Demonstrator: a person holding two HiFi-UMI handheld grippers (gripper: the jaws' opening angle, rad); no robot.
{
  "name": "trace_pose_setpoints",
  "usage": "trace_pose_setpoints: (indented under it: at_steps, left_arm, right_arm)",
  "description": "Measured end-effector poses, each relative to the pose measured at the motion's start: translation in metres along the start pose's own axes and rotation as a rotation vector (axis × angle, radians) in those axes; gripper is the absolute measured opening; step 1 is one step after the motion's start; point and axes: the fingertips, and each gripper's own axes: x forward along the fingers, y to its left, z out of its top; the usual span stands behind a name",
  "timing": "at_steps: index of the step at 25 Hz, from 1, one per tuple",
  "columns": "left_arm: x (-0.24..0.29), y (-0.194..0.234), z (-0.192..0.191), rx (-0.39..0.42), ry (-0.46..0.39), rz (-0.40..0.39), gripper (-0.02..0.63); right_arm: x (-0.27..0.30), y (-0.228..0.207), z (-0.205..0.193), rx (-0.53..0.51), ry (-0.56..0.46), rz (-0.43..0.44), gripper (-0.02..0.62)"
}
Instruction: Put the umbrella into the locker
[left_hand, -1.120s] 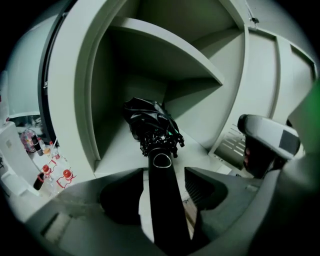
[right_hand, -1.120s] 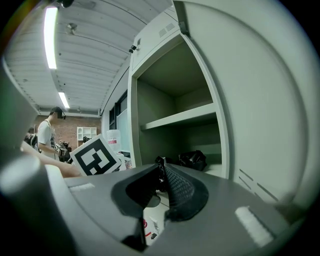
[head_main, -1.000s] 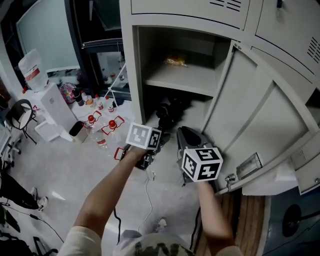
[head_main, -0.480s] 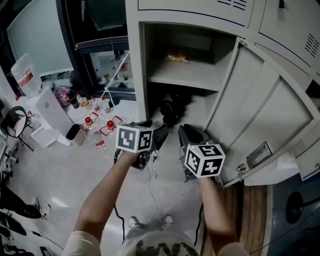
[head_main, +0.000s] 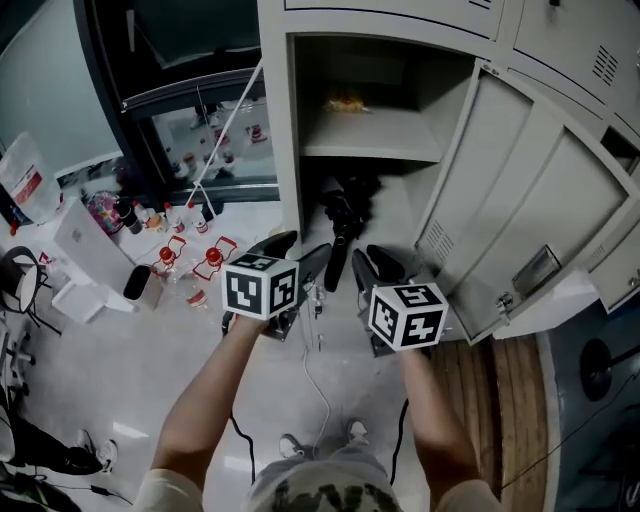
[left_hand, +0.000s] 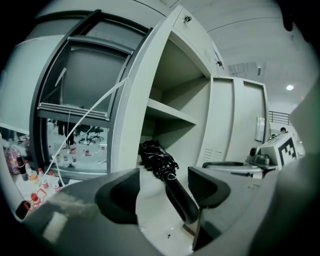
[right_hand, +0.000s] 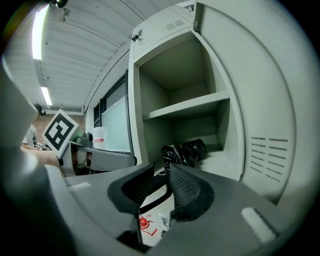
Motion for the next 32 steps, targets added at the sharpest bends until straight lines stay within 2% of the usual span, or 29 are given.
trace_pose_setpoints:
  at_steps: [6, 13, 16, 19, 27, 30, 32]
  left_arm:
    - [-0.020, 0.011, 0.003, 0.036, -0.041, -0.016, 0.316]
    - [-0.041, 0.027, -0.003, 0.036, -0.063, -0.031, 0.316]
    - [-0.047, 0.032, -0.006, 0.033, -0.063, -0.044, 0.316]
    - [-0.053, 0.036, -0.013, 0.037, -0.042, -0.061, 0.316]
    - [-0.067, 0.055, -0.023, 0.045, -0.007, -0.078, 0.316]
    - [-0.071, 0.061, -0.027, 0.035, 0.000, -0.082, 0.316]
    - [-0.072, 0.064, -0.028, 0.030, 0.002, -0.086, 0.315]
  right_arm:
    - [0.006, 0.018, -0.018, 0.017, 0.017, -0.037, 0.114]
    - [0.018, 0.040, -0.041, 0.046, 0.038, -0.086, 0.189]
    - [0.023, 0.043, -0.050, 0.063, 0.042, -0.133, 0.230]
    - [0.028, 0.041, -0.059, 0.088, 0.026, -0.206, 0.241]
    - [0.040, 0.041, -0.075, 0.079, 0.062, -0.322, 0.238]
    - [0.034, 0.035, -0.077, 0.060, 0.058, -0.381, 0.117]
    - [0.031, 0.031, -0.077, 0.049, 0.062, -0.399, 0.129]
